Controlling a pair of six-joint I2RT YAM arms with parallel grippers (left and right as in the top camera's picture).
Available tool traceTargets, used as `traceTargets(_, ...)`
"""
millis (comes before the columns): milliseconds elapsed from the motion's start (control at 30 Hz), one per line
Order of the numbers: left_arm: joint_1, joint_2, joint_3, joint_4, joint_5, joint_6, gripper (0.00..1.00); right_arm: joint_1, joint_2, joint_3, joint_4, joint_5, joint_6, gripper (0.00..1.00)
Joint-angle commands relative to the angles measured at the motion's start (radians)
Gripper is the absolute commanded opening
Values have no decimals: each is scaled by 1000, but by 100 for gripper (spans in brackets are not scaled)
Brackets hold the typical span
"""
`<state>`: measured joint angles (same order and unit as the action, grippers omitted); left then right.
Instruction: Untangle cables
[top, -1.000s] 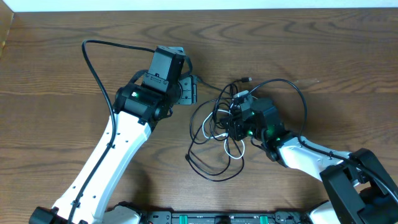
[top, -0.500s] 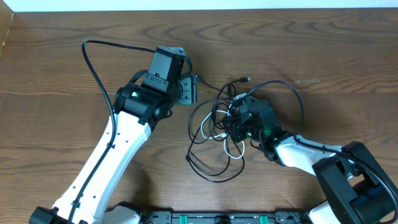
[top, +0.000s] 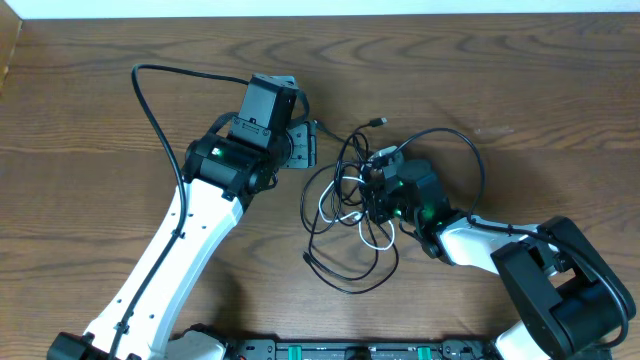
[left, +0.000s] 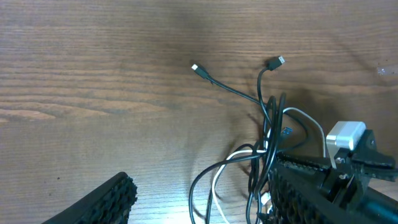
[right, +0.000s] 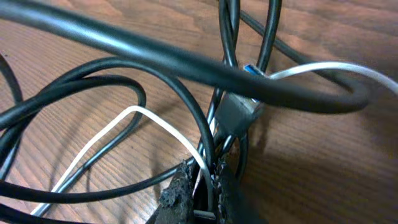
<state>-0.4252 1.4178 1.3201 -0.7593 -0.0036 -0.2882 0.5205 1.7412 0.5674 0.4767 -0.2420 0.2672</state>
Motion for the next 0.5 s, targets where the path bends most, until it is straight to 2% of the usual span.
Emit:
traceTargets(0, 6, 7, 19, -3, 4, -2, 70, 3, -38, 5, 14, -5, 10, 1)
traceTargets(233, 6, 7, 19, 21, 205, -2, 70, 4, -227, 5, 14, -26, 16, 1)
traceTargets(467, 6, 7, 19, 35, 258, -2, 70, 4, -422, 5, -42, -48, 12, 1)
